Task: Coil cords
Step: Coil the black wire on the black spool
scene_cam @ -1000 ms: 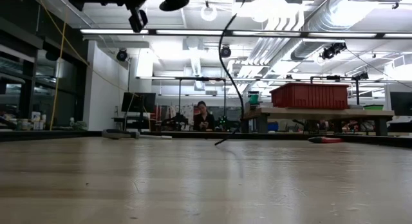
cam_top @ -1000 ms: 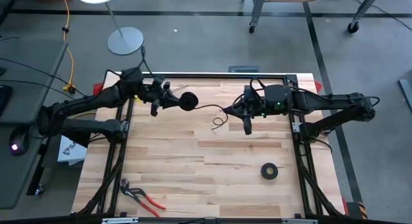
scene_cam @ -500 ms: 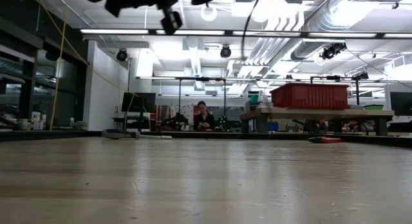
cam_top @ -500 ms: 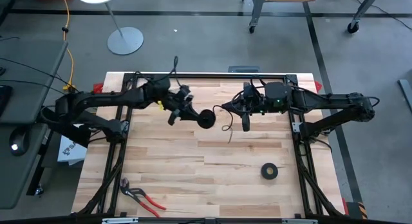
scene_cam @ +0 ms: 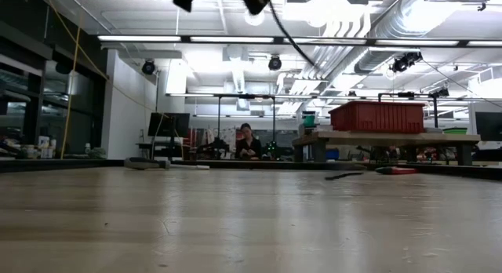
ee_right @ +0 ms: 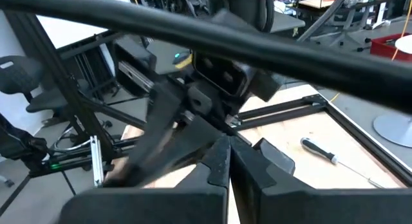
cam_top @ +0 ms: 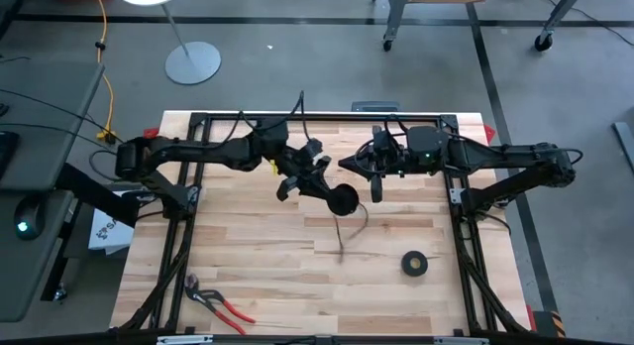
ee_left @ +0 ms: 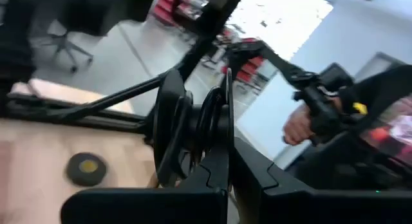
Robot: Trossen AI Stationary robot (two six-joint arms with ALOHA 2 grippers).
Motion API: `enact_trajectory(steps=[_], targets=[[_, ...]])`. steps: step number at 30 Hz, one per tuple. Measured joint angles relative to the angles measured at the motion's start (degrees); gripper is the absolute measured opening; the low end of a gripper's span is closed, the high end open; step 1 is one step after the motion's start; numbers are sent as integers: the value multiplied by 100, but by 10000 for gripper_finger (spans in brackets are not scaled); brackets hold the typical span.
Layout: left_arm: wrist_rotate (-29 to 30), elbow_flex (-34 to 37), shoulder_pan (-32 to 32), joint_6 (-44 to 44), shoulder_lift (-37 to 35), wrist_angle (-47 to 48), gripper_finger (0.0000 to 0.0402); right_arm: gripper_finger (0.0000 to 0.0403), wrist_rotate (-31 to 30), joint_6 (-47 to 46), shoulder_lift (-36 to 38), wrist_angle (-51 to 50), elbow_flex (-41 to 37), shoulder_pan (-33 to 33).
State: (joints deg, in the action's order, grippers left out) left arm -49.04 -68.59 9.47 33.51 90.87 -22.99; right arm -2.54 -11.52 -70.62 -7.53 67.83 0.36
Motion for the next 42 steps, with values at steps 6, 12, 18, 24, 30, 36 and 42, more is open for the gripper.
enact_trajectory(steps=[6,12,18,24,30,36,42], targets=[[-254,-244,86,-57,26,-29,0,0,-1,5,44,-134,0,0],[-383,-248,312,-53,-403,90,0,0,0,5,105,-658,0,0],[-259,-248,344,95,-709,53,0,8,12,-191,-186,-540,2,0],[-44,-248,402,208,-938,-126,0,77,-25,-515,-712,-150,2,1],[7,-248,484,291,-1108,-133,0,159,149,-429,-923,851,0,172],[-54,-248,482,441,-1185,-92,0,178,395,-61,-802,575,0,171],[-127,-247,473,440,-1207,-80,0,178,667,-96,-757,605,0,80]])
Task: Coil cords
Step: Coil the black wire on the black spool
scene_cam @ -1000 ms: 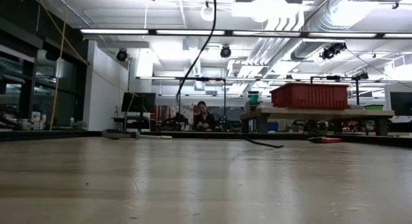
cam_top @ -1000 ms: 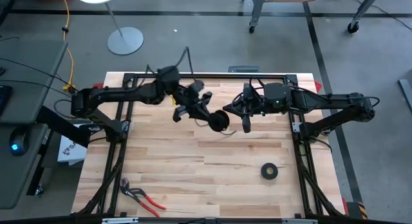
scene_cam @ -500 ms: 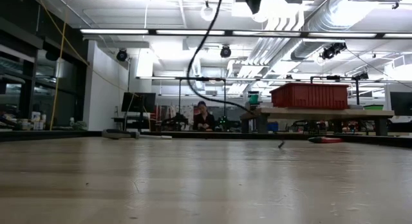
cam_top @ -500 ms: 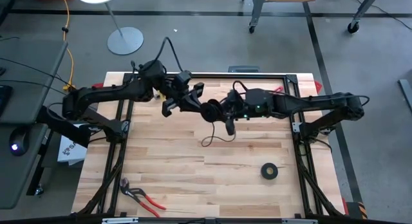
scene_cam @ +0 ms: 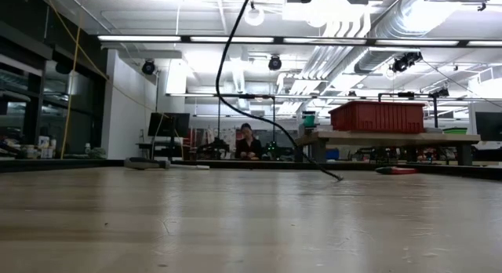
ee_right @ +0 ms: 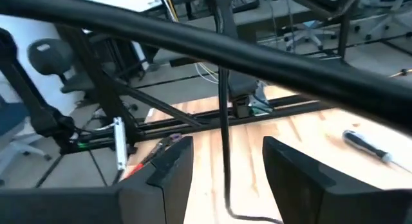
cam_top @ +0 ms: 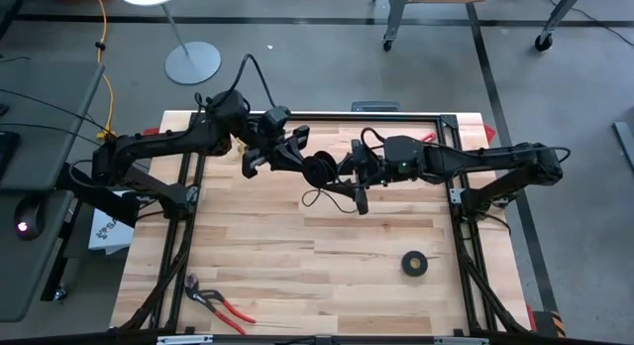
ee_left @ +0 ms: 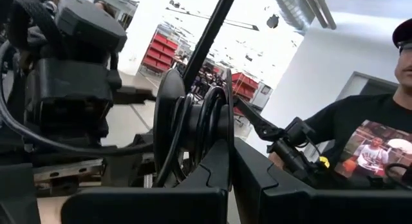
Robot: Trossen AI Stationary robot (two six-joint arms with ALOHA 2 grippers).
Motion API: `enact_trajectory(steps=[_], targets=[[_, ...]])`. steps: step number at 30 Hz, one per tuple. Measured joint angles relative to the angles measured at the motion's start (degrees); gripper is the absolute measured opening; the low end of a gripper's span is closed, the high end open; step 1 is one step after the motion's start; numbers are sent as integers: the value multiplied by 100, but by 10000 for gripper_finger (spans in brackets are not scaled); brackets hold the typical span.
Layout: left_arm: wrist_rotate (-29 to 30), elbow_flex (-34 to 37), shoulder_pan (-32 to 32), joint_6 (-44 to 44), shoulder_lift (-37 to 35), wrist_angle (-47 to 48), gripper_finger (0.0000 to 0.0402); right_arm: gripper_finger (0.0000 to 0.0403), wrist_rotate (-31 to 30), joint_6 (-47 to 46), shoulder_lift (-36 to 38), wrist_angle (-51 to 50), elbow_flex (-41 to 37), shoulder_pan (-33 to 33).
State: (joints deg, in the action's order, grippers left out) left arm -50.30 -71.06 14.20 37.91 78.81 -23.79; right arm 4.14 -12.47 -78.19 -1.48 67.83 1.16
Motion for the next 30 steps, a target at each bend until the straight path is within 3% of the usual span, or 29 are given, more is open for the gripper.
enact_trajectory(steps=[16,30], targets=[[153,3,20,-208,0,-54,0,173,-144,83,-285,392,2,26],[170,2,155,-253,0,-61,0,93,-242,194,-286,148,2,66]])
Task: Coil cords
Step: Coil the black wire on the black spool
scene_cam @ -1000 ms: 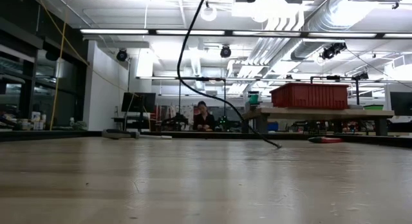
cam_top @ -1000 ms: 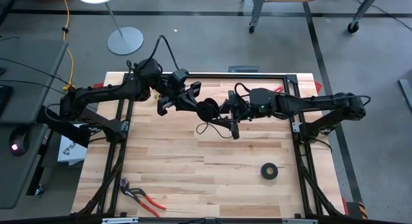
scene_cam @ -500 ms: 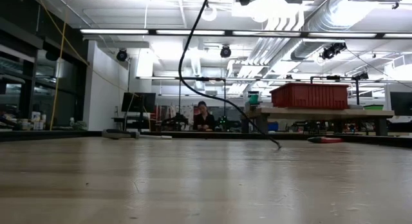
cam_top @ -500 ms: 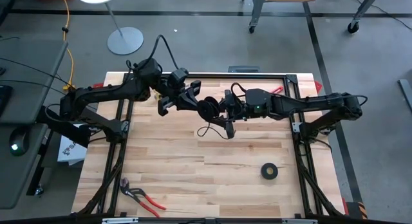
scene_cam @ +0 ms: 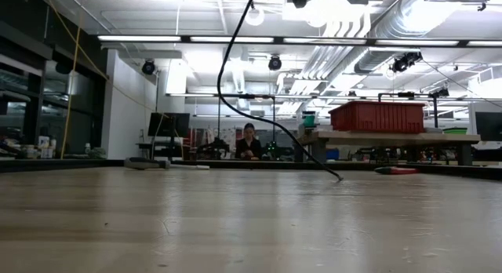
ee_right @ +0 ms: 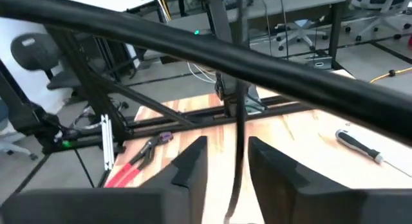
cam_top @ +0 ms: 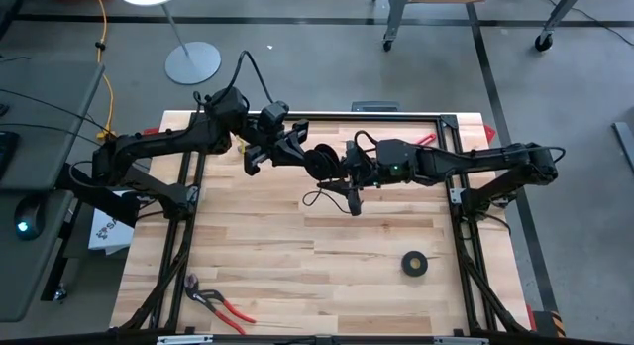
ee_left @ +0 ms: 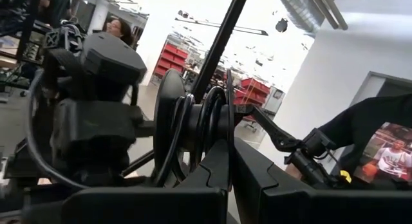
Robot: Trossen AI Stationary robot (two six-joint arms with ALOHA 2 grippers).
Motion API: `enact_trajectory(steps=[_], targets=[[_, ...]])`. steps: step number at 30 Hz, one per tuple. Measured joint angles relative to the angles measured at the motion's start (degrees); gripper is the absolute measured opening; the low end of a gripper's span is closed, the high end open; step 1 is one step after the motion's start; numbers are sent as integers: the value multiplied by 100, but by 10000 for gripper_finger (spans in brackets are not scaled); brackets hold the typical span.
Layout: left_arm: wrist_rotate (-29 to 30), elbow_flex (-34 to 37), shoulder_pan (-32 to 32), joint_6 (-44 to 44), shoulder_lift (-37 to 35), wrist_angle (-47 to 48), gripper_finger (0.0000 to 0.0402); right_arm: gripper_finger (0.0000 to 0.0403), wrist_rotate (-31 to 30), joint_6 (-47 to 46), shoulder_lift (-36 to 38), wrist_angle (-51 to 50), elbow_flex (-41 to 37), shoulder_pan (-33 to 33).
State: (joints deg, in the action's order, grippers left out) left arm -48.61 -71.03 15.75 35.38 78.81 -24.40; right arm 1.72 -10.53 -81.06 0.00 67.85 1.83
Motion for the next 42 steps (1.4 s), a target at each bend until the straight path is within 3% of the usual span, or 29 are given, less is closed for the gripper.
enact_trajectory(steps=[5,21,29,42], targets=[[0,1,100,5,0,-60,0,12,0,11,0,-259,0,21],[-98,2,961,1,-198,35,0,0,138,-452,4,-251,0,529],[-256,3,1247,-362,-556,1517,0,0,245,-477,308,-306,0,612],[-620,1,1067,-670,-1025,4094,0,0,-114,-246,884,-231,0,514]])
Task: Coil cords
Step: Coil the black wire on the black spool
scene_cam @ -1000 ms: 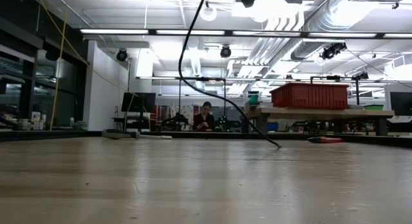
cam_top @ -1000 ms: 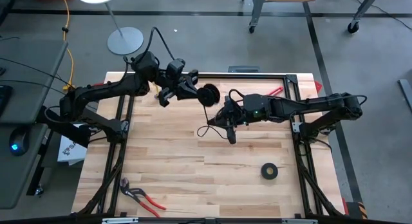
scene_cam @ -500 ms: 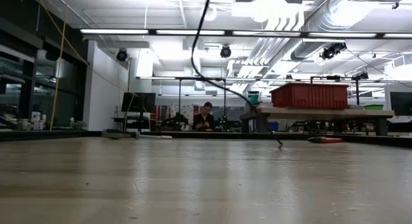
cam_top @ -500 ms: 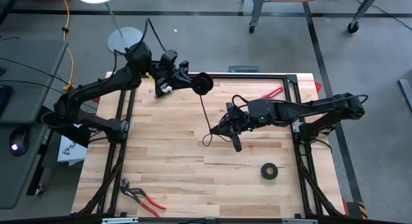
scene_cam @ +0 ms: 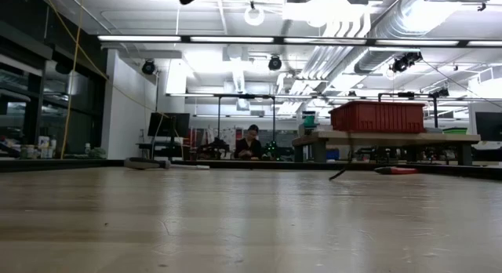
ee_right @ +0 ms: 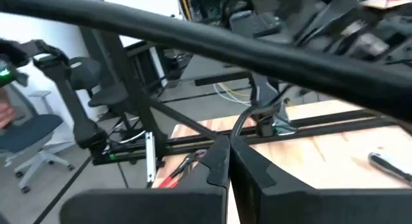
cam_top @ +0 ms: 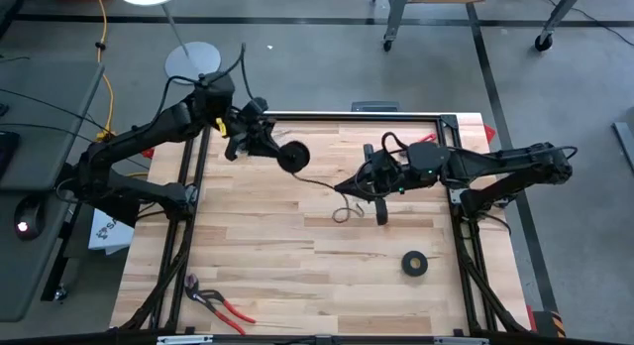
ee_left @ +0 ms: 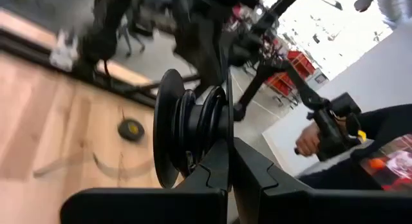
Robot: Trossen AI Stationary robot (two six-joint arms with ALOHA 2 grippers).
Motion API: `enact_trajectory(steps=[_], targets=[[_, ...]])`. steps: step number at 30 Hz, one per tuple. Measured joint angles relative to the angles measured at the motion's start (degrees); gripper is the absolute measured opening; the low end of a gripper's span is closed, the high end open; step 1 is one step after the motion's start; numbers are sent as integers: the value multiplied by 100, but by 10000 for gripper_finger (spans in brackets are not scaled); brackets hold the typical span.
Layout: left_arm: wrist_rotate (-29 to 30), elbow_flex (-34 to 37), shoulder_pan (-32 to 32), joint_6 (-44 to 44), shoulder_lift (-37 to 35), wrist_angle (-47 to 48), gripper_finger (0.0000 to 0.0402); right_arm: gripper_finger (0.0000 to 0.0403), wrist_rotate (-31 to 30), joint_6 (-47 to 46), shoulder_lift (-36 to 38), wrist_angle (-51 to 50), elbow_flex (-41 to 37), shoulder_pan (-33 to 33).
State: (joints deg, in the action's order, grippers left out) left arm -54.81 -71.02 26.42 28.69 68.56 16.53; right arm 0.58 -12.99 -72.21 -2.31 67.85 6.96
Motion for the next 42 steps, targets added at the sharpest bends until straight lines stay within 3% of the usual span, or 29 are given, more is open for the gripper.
enact_trajectory(steps=[5,12,20,28,42], targets=[[36,0,-351,-27,73,550,0,1,-13,15,10,292,0,-138],[99,0,-867,-233,369,603,0,0,-12,120,12,408,0,-323],[537,0,-752,-1151,353,588,0,0,28,17,12,347,0,-367],[669,0,-681,-1633,246,519,0,7,-640,-504,12,-586,0,-558],[753,0,-678,-1668,234,177,0,191,-1173,-627,-226,-2191,-9,-573]])
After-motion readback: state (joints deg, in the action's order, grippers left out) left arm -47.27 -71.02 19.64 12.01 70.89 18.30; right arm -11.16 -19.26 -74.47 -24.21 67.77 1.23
